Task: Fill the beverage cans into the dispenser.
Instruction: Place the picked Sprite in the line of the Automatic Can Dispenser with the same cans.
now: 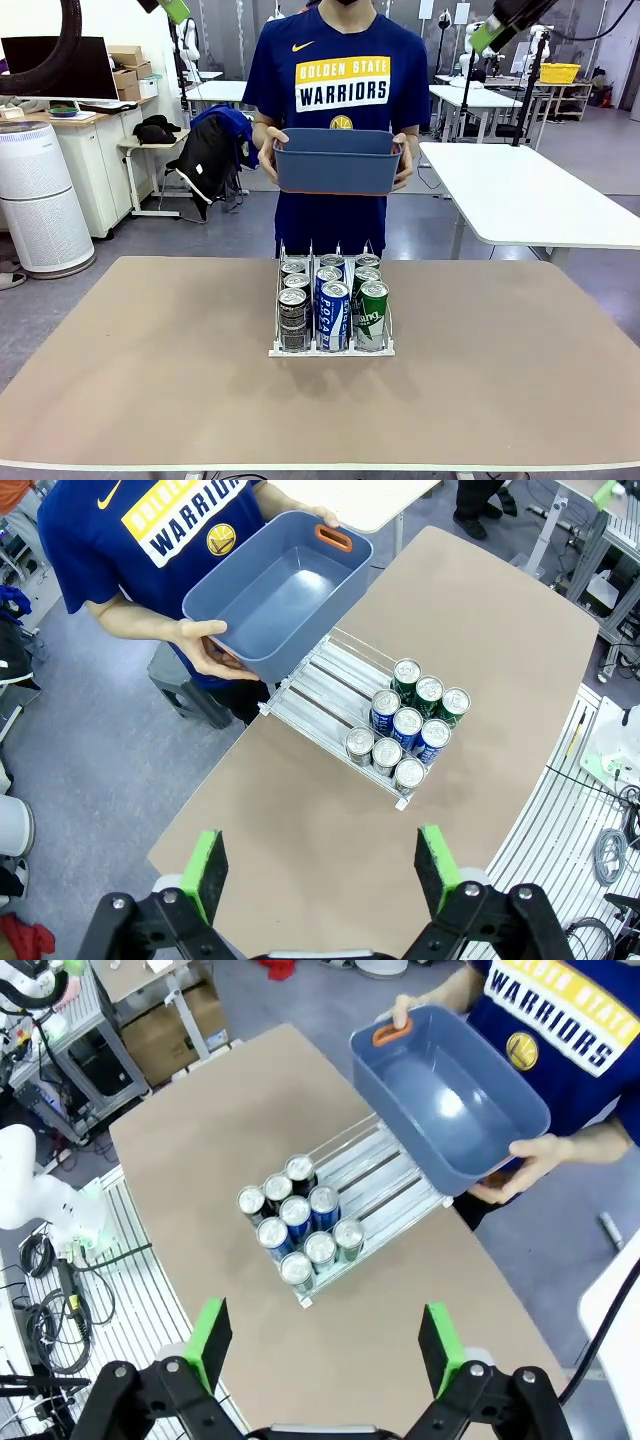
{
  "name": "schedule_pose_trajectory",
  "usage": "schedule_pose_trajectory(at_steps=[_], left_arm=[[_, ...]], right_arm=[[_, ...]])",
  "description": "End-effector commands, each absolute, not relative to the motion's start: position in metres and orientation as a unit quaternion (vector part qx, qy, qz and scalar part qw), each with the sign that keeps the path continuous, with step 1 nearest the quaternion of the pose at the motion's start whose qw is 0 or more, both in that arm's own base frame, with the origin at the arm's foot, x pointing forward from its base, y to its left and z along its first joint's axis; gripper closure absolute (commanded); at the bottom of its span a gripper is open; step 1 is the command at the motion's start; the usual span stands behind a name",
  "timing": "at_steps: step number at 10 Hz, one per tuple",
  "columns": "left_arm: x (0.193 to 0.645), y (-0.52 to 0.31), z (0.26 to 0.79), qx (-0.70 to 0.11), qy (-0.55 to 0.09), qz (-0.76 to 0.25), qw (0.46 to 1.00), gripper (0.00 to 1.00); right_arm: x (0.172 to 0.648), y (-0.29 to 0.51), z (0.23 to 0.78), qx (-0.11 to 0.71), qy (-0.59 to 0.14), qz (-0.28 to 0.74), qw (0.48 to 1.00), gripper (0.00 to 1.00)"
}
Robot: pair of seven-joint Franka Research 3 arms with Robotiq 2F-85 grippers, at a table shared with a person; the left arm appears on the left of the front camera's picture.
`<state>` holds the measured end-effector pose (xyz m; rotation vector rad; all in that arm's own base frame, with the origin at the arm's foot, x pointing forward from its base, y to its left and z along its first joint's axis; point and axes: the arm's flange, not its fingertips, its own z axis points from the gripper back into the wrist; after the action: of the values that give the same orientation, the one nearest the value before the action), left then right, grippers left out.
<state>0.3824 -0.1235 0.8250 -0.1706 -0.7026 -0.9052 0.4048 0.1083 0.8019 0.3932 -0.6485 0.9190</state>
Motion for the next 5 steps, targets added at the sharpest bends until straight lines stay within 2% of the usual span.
schedule_pose_trajectory(at_steps=[1,5], left_arm=[[0.381,-0.122,0.825,-0.081,-0.332,-0.427,0.837,0.00],[0.381,-0.122,0.825,-0.081,-0.332,-0.427,0.837,0.00]], right_arm=[[0.418,0.098,0.814,0.198,-0.329,0.440,0.812,0.00],[0.435,0.090,0.839,0.200,-0.332,0.431,0.815,0.00]])
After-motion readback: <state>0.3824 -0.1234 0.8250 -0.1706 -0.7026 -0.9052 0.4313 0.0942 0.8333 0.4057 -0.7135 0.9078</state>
